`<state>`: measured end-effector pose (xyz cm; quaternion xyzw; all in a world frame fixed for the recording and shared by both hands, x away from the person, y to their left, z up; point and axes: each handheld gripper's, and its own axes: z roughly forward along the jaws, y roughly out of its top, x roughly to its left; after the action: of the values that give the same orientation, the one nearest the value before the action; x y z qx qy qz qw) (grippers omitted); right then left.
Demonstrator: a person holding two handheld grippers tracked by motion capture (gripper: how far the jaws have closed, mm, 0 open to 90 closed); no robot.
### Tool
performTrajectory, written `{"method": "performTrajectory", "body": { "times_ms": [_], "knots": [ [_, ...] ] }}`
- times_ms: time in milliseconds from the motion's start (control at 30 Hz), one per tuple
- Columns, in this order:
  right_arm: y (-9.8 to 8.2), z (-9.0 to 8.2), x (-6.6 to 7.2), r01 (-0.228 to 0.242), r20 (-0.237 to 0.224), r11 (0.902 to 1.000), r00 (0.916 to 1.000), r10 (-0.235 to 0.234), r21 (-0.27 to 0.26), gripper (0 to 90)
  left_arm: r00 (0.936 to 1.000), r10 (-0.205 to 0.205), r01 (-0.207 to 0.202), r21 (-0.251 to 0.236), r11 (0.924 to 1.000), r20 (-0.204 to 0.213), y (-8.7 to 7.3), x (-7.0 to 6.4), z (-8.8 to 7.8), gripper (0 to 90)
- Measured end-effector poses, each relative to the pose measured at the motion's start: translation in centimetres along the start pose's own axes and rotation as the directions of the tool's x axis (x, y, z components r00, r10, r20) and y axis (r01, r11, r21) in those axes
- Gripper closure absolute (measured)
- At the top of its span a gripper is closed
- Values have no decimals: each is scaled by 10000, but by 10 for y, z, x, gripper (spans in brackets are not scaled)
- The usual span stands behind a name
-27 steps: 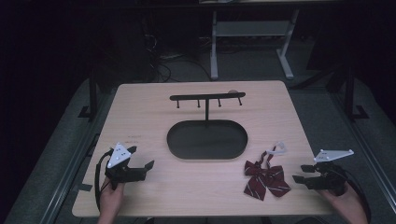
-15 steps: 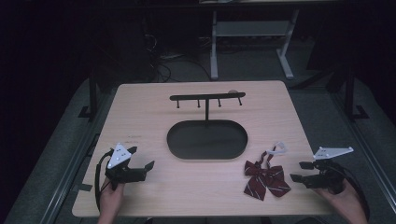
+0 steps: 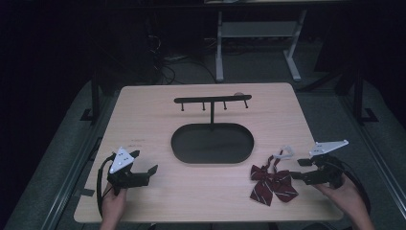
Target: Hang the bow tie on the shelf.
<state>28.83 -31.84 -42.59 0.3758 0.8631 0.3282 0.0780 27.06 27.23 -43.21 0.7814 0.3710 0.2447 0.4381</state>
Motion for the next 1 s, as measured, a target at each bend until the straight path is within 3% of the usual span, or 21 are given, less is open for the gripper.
{"method": "performTrajectory", "body": {
  "times_ms": [267, 367, 467, 767, 1000],
  "knots": [
    [15, 4, -5, 136, -73, 9999, 9999, -137, -37, 387, 10000, -50, 50, -24, 10000, -40, -1, 1, -1, 130],
    [25, 7, -4, 429, -28, 9991, 9991, -429, 59, 399, 10000, -51, 51, -43, 10000, -30, -1, 1, -1, 130],
    [36, 11, -8, 614, -11, 9977, 9981, -614, 289, 424, 10000, -64, 64, -43, 10000, -32, -1, 0, -1, 130],
    [44, 19, -19, 466, -216, 9971, 9987, -454, 601, 462, 10000, -14, 14, -2, 10000, -11, -1, 1, 0, 130],
    [56, 33, -21, 777, -250, 9915, 9968, -755, 1041, 504, 10000, -46, 46, -12, 10000, 6, 0, 0, 1, 130]
  ]
}}
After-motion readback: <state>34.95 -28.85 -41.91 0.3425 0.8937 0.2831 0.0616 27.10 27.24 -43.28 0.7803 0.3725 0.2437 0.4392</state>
